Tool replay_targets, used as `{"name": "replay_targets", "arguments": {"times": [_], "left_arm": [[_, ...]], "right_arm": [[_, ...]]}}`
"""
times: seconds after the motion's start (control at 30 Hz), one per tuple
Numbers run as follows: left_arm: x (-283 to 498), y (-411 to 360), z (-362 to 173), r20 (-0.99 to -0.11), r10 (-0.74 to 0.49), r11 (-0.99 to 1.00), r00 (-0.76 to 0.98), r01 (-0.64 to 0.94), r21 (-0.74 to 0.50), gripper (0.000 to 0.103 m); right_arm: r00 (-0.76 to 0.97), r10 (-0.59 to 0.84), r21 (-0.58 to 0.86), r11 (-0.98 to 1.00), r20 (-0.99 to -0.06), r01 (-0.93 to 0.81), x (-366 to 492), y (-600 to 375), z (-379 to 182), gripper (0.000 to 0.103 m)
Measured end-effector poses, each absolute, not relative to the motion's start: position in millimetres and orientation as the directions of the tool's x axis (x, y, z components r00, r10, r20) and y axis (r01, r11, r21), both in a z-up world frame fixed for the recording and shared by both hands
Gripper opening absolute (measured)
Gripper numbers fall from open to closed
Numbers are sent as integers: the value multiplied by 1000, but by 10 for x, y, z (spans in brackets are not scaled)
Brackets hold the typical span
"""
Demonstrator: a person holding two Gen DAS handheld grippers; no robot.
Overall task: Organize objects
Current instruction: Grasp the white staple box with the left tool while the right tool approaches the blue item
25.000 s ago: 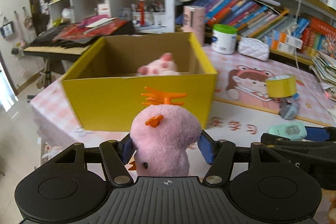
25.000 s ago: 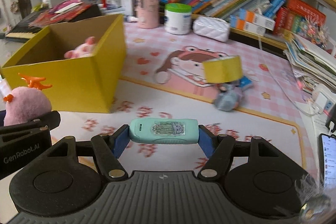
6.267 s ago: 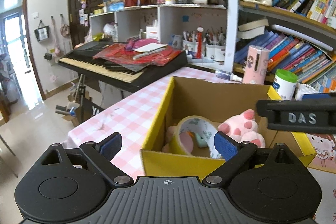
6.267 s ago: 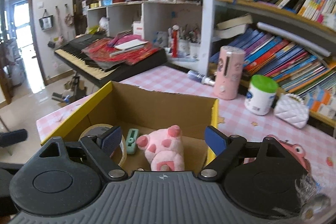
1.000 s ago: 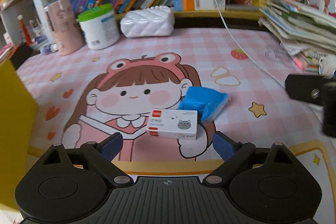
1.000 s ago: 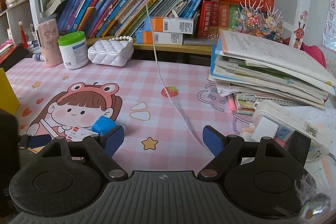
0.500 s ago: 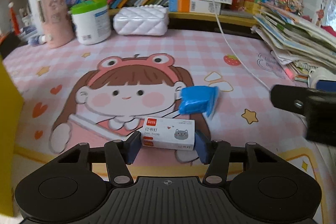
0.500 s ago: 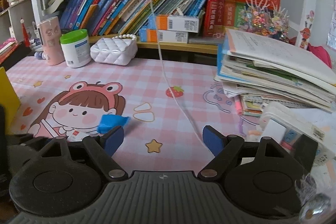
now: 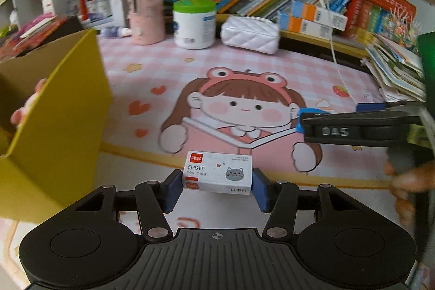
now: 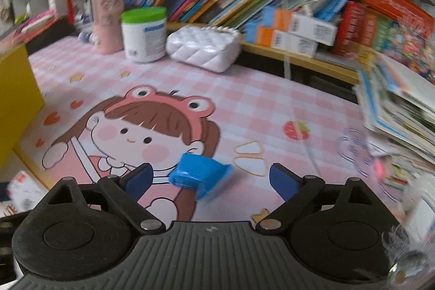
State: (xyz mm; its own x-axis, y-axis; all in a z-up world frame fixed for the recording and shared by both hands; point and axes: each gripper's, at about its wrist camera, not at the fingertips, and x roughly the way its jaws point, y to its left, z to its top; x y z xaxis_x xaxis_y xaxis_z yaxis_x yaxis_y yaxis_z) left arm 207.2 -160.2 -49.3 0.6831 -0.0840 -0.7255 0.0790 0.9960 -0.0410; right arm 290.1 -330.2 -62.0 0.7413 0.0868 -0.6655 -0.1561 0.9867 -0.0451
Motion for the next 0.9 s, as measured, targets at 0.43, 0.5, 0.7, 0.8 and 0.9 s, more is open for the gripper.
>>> {"name": "replay_targets", "arguments": {"times": [0.43, 0.5, 0.7, 0.8, 0.9], "left_arm": [[1843, -1455, -359, -705, -61, 998, 706, 44, -43, 53], [1820, -1453, -350, -702, -61, 998, 709, 44, -43, 53], [1738, -1457, -313, -690, -67, 998, 720, 46, -49, 53], [1683, -1453, -277, -681, -67, 998, 730, 41, -54, 53], [1629, -1440, -269, -681, -64, 998, 729, 33, -59, 53]], "right_arm": [[675, 142, 24, 983, -725, -181, 2971, -3249, -787, 8], [675, 150, 40, 984, -723, -176, 2907, -3258, -759, 8], [675, 160, 34, 980, -720, -195, 2692, -3261, -700, 44], [725, 131, -9, 983, -676, -186, 2638, -3253, -642, 68], [734, 152, -25, 974, -662, -225, 2677, -3209, -621, 76]]}}
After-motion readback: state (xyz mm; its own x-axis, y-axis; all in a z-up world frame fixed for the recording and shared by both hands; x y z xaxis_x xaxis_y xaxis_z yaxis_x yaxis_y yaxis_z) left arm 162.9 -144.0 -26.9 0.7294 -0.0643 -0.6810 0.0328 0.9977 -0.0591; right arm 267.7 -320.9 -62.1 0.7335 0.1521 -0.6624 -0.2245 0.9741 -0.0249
